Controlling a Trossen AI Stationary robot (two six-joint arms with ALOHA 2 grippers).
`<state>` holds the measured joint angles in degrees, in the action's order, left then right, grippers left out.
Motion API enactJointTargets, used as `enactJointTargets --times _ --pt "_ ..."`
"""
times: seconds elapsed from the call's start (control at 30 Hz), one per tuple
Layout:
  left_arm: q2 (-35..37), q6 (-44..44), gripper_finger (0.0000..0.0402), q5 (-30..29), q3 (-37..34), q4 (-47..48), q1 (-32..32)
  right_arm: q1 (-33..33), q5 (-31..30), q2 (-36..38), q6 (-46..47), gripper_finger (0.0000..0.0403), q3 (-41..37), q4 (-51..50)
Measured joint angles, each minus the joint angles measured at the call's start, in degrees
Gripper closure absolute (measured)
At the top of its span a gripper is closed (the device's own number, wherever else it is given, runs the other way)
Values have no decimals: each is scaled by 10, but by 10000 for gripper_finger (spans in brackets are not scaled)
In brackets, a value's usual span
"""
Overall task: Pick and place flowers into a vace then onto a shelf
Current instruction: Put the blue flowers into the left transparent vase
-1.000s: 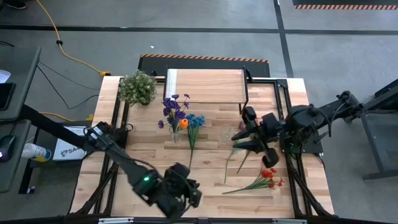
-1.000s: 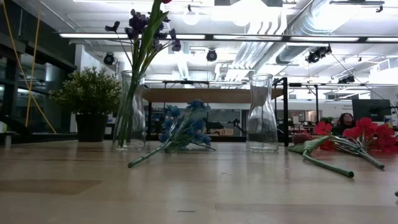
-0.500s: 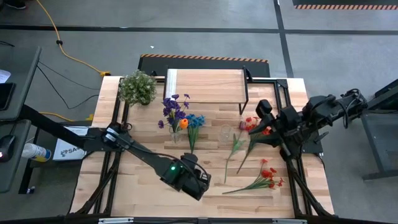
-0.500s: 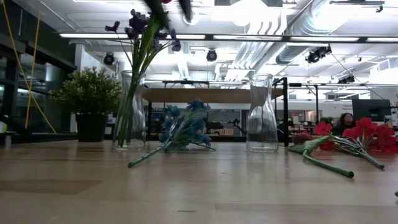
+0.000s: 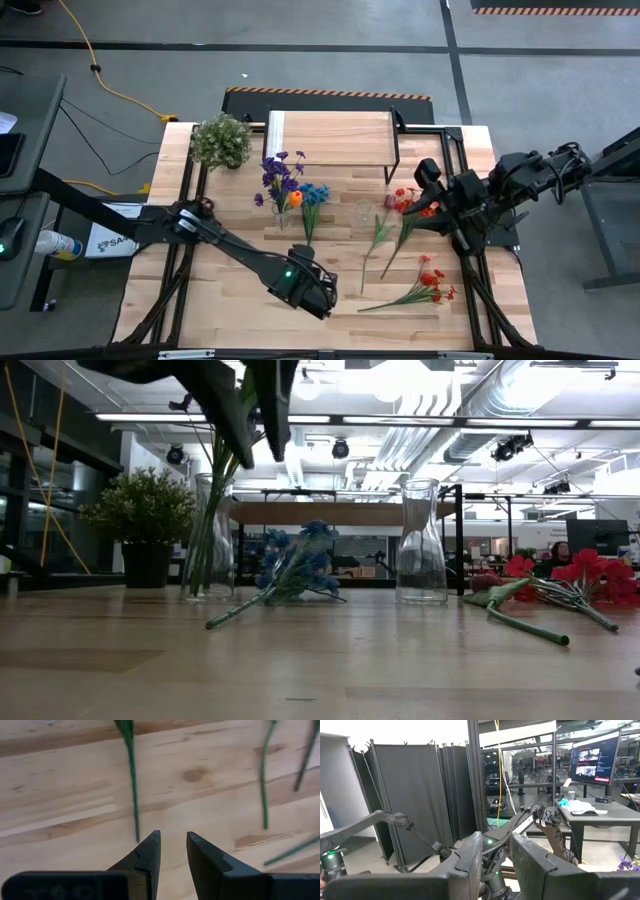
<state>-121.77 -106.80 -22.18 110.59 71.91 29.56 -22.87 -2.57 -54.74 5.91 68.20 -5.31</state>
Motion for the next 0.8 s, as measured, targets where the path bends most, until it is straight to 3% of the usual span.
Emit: enactJointTargets --times 0.8 --pt "-64 0 273 39 -4 8 -33 0 0 0 0 308 0 -23"
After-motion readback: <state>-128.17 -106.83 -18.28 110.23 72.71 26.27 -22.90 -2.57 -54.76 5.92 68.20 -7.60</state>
